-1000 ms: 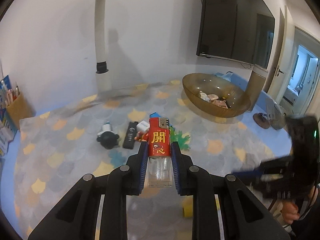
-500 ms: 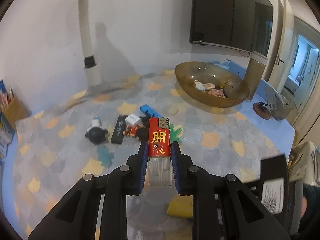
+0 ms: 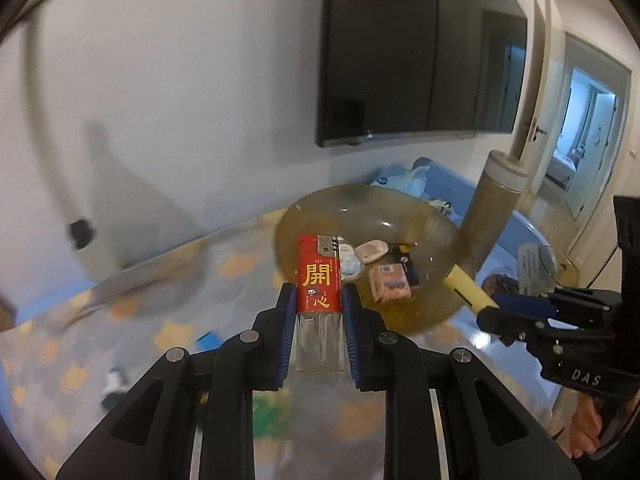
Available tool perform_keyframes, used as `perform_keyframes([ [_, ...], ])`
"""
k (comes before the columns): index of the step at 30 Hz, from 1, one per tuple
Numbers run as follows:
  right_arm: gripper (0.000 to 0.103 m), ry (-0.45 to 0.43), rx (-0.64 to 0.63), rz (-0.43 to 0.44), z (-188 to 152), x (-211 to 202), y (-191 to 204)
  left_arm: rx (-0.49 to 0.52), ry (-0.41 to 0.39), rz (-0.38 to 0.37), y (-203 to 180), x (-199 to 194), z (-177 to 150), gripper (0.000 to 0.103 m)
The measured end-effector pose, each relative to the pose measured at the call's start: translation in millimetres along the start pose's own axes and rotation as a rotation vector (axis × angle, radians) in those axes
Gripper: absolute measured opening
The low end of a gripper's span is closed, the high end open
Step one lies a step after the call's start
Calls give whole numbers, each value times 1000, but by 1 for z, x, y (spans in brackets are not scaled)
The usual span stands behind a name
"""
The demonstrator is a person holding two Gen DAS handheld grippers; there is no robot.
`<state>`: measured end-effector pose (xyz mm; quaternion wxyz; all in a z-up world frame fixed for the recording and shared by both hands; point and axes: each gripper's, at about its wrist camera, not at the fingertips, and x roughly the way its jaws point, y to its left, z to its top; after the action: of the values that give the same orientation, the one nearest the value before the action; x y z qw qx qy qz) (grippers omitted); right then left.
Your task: Organize rigid objects
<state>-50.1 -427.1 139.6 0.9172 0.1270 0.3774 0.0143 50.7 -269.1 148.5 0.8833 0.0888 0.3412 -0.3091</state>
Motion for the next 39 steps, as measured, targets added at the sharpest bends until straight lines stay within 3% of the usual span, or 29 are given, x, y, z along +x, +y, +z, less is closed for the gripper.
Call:
perform_keyframes([
  [2,25,71,37,-30,15,19,-17,1,46,-19,-8,24,6,20],
  [6,25,194,51,2,26,52,-32,-5,116,-53,-17,58,7,22],
  [7,25,210,62,7,26,57,-34,-2,118,-79,-17,61,7,29],
  [9,28,196,83,5,25,60,-41,-20,116,-105,-14,61,7,75],
  [10,31,195,101,-18,25,61,-45,-50,97,-98,-8,54,5,79],
  [12,31,191,146,-52,23,60,-55,-67,77,-86,3,40,4,79],
  [17,33,145,159,0,17,33,-47,-152,-5,-40,46,-25,-1,79],
  [21,54,111,110,71,11,8,-5,-200,-96,17,76,-92,-11,79],
  [23,63,85,74,102,8,-2,19,-209,-143,78,88,-128,-23,79],
  [25,65,59,20,131,3,-10,51,-215,-153,158,99,-155,-43,83],
  [26,71,55,0,145,-1,-11,64,-220,-147,199,103,-161,-53,88],
  [29,92,31,-26,193,-27,-2,93,-252,-93,344,121,-161,-105,90],
  [31,92,12,-37,175,-52,17,104,-268,-18,433,137,-140,-145,90],
  [35,92,55,-68,116,-94,62,115,-321,61,478,166,-107,-198,90],
  [39,92,84,-103,56,-118,86,118,-282,46,502,166,-96,-218,90],
])
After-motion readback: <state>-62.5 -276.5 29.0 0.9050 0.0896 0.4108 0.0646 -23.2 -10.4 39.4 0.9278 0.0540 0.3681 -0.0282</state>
